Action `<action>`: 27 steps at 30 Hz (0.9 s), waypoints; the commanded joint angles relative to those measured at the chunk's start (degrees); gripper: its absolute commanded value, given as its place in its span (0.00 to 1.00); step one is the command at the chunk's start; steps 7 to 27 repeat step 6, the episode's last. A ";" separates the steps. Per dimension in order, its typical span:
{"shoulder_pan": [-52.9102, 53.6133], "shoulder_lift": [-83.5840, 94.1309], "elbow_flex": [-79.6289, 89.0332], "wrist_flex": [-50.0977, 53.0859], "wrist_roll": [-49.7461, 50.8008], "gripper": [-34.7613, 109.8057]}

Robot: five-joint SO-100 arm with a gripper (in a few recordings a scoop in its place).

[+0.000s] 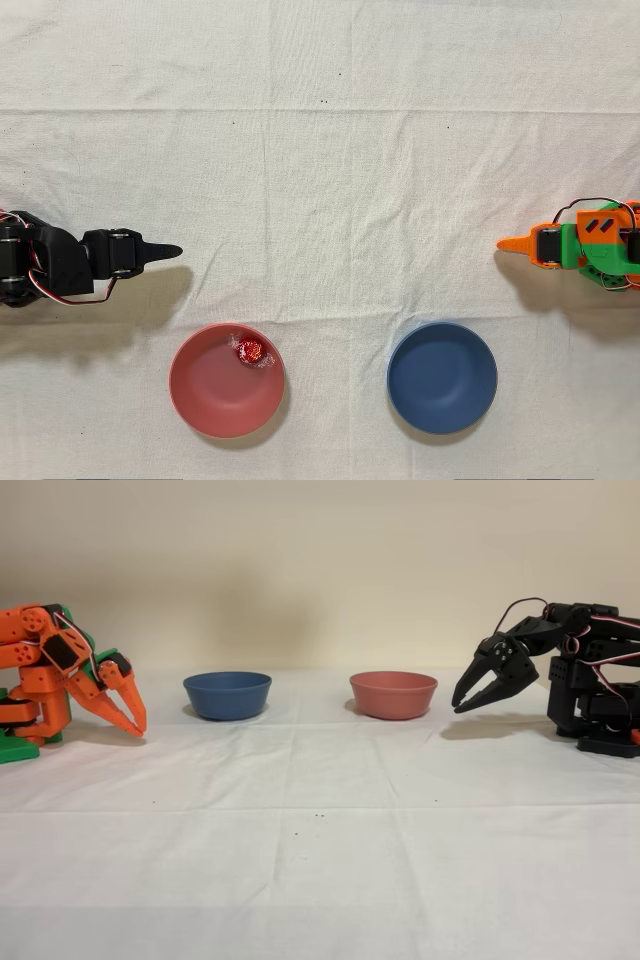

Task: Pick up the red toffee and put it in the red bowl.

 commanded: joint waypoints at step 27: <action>0.53 0.62 1.14 0.88 0.26 0.25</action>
